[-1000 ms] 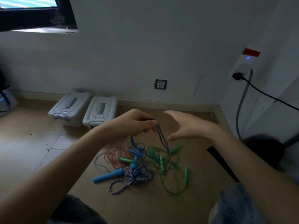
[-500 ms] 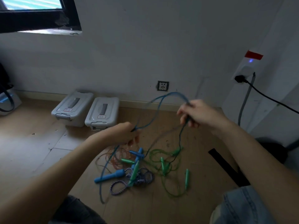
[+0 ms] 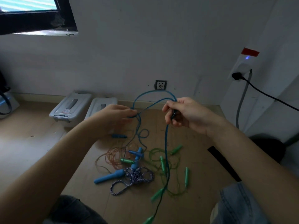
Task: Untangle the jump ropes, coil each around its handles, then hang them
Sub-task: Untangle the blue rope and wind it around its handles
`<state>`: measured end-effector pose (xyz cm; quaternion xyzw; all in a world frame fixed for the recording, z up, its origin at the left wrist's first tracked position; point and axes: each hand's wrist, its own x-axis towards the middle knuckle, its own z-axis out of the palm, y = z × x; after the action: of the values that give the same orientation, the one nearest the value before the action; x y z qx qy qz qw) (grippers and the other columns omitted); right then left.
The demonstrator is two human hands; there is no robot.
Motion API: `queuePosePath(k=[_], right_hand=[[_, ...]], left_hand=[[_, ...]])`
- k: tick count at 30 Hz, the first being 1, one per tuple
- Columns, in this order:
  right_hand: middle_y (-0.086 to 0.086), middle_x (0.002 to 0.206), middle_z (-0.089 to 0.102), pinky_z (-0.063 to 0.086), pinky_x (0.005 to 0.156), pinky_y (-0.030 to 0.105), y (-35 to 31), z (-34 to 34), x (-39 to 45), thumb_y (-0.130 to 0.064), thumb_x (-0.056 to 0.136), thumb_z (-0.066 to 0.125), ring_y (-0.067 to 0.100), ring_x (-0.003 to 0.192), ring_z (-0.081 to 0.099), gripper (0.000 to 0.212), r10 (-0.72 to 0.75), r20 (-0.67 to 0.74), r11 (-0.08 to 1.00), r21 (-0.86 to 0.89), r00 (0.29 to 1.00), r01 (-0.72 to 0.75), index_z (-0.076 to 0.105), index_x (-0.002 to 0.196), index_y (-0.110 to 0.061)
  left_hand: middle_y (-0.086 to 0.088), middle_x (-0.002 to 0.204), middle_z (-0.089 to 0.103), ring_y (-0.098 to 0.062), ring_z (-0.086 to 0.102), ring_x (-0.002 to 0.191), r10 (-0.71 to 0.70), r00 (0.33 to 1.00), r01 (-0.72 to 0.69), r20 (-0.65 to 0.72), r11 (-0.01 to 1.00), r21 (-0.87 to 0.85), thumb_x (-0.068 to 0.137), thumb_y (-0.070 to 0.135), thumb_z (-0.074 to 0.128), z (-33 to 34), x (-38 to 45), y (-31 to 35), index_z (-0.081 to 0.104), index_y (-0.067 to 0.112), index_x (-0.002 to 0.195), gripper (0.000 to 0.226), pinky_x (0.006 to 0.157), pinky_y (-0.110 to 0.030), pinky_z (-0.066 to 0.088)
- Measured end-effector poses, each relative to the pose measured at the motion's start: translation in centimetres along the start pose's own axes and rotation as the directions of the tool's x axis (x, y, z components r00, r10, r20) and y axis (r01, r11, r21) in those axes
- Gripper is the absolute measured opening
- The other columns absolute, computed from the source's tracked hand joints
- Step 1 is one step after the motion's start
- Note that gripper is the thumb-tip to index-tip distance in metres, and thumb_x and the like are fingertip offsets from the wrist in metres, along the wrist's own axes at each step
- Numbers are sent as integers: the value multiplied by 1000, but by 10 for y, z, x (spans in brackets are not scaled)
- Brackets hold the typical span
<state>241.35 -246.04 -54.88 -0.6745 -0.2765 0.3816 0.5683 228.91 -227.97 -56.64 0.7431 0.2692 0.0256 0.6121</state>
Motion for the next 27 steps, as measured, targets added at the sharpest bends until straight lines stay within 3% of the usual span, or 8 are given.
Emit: queuePosePath(k=[3, 8, 12, 16, 20, 23, 25, 27], right_hand=[[4, 50, 61, 35, 36, 16, 1, 7, -2, -17, 100, 35, 8, 37, 46, 30, 6, 62, 999, -51, 998, -3, 56, 83, -7], [-2, 46, 58, 33, 37, 15, -3, 5, -1, -18, 101, 34, 7, 38, 43, 31, -63, -124, 998, -18, 990, 62, 56, 82, -9], [-2, 49, 61, 38, 39, 14, -6, 1, -2, -17, 101, 34, 7, 40, 48, 29, -29, -134, 997, 72, 991, 39, 55, 82, -8], [3, 56, 64, 40, 41, 15, -2, 19, -2, -15, 100, 34, 8, 43, 51, 28, -75, 82, 980, 193, 994, 58, 55, 84, -5], [0, 51, 63, 39, 40, 15, -5, -8, 6, -14, 100, 33, 7, 41, 50, 30, -117, -323, 899, 367, 939, 239, 55, 80, -7], [0, 61, 67, 39, 38, 18, 0, -27, 6, -20, 101, 35, 7, 37, 53, 24, -60, -371, 995, -93, 927, 27, 52, 89, -7], [6, 83, 65, 41, 36, 17, 6, -27, 2, -27, 98, 43, 9, 38, 59, 21, 128, -250, 786, -565, 960, -252, 47, 95, -6], [14, 98, 62, 47, 41, 21, 12, -23, 0, -32, 94, 51, 16, 53, 67, 27, 210, -193, 536, -797, 958, -278, 47, 100, -6]], left_hand=[[-7, 92, 64, -19, 61, 82, -90, 996, 88, -23, 992, -90, 86, 21, 60, 4, -1, 0, 63, 7, 96, 17, 85, -33, 50], [-12, 90, 63, -22, 62, 79, -153, 986, 127, -65, 946, -299, 90, 15, 55, -1, -4, 2, 59, 1, 98, 17, 59, -27, 56], [-2, 115, 60, -18, 58, 108, 144, 987, -149, 74, 987, 56, 82, 27, 60, 12, -8, -2, 53, 14, 120, 41, 87, -26, 49], [5, 106, 67, -3, 62, 100, 247, 885, -263, 394, 965, -13, 82, 19, 62, 58, -10, 1, 58, 27, 106, 26, 88, -13, 48], [-8, 86, 70, -13, 65, 82, 93, 885, -282, 455, 886, 367, 95, 21, 45, 67, -4, -22, 64, 14, 93, 20, 90, -30, 49], [-7, 71, 64, -21, 64, 69, -73, 921, -159, 382, 826, 541, 99, 21, 36, 52, -1, -33, 59, 8, 85, 30, 76, -33, 53], [2, 59, 59, -9, 59, 51, -33, 944, -133, 327, 870, 474, 99, 20, 35, 42, -2, -26, 57, 12, 78, 31, 56, -21, 51], [8, 50, 55, -4, 52, 42, 49, 939, -185, 339, 905, 382, 98, 21, 37, 38, -5, -14, 59, 15, 79, 30, 44, -15, 44]])
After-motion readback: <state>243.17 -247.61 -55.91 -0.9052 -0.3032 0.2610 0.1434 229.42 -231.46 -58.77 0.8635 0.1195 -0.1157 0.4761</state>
